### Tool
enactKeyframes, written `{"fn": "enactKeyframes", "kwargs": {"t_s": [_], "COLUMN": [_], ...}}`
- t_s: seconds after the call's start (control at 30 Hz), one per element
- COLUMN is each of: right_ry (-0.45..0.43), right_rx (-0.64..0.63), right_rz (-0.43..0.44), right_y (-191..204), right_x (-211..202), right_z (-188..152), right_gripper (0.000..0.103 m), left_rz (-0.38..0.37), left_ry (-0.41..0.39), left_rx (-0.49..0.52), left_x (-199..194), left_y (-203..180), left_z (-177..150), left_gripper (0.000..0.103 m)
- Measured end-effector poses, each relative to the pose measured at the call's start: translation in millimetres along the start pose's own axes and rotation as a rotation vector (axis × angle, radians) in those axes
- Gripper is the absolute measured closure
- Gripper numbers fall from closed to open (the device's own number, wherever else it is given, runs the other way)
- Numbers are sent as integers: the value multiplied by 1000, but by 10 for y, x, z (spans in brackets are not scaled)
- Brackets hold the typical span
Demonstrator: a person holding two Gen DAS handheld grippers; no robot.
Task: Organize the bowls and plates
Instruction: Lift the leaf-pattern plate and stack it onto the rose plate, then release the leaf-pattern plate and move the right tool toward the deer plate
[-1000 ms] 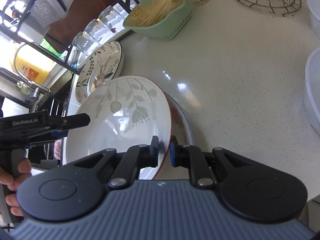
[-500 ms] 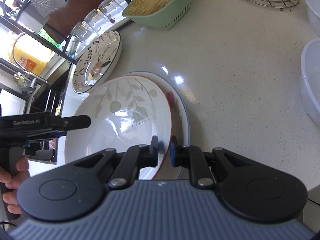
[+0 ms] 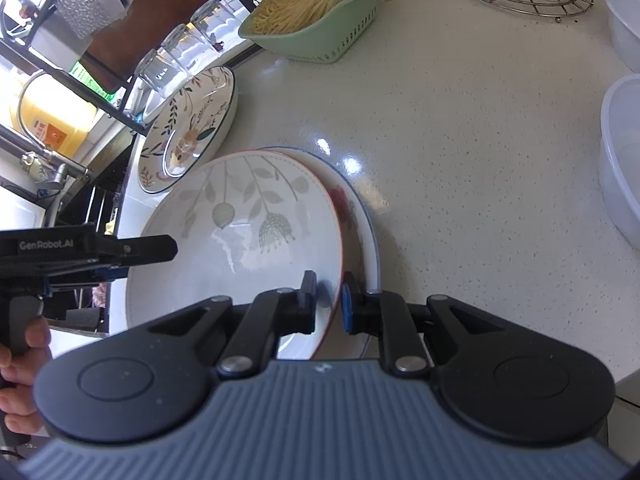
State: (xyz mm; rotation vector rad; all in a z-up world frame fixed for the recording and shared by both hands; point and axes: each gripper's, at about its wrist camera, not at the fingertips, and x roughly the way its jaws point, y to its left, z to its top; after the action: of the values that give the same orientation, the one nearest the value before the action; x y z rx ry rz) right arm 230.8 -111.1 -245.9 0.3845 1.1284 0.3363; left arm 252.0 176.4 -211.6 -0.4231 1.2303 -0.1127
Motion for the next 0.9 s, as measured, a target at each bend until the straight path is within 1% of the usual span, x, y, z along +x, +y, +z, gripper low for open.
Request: {"fn": "enactKeyframes", "kwargs": {"t_s": [0.37, 0.6, 0.63, 0.7, 0.8, 0.9], "right_ry": [-9, -1, 1, -1, -8, -13], "right_rx": [20, -2, -4, -19, -39, -45], "right_rz": [12, 0, 1, 0, -20, -32], "right_y": [-35, 16, 18, 47, 72, 91], "right_x": [-8, 17, 26, 30, 35, 33], "right_z": [-26, -7, -1, 8, 20, 38], "right_gripper": [87, 86, 86, 88, 88, 88], "left_rz": [-40, -101, -101, -75, -115, -111], "left_ry": [53, 74, 75, 70, 57, 40], "left_rx": [-93, -191, -196, -195, -199, -174], "left_x": [-8, -41, -54, -84, -127, -173], "left_y": [103, 298, 311, 335, 404, 403], "left_z": [70, 119, 119, 119, 107, 103], "left_gripper": [52, 51, 51, 51, 50, 50]}}
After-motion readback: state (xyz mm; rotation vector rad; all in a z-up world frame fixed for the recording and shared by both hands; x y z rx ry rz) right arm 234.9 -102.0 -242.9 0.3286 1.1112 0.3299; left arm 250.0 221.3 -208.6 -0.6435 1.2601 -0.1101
